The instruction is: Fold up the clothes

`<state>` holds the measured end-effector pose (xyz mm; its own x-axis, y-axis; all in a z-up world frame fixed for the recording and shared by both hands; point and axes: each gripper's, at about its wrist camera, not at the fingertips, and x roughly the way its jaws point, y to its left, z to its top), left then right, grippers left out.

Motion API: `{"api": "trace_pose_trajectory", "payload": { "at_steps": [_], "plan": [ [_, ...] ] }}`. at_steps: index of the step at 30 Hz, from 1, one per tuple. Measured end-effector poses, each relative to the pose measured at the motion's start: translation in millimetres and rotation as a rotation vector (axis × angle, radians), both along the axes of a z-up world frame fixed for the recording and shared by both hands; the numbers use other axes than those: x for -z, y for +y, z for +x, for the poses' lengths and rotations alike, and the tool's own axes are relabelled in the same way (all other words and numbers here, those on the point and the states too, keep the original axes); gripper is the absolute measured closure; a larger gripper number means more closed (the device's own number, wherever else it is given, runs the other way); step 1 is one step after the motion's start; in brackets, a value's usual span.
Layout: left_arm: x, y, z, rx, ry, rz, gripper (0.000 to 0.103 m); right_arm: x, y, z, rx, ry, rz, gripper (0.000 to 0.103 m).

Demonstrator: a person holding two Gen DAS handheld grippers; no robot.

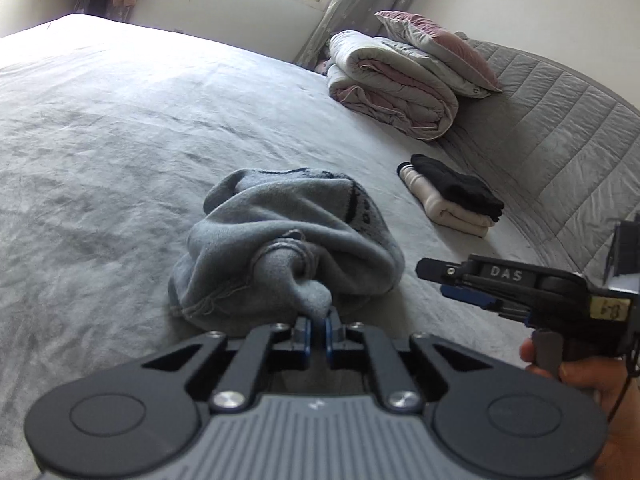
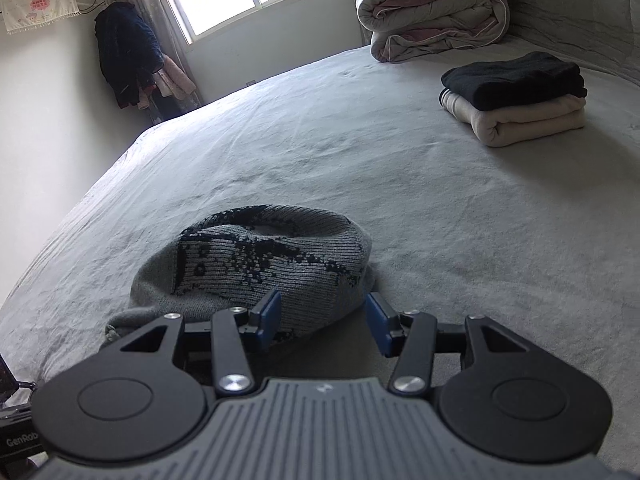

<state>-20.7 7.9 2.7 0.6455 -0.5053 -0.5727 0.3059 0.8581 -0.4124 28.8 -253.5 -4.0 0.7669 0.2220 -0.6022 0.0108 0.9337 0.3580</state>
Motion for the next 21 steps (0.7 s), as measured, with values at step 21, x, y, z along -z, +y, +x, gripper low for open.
{"api": "trace_pose_trajectory", "payload": {
  "at_steps": [21],
  "plan": [
    [-10.8,-37.7,-90.7,0.416,-0.086,0.071,0.097,15.8,-49.6,-31.8,-0.008,0.17,0.174,0.05]
  ]
}}
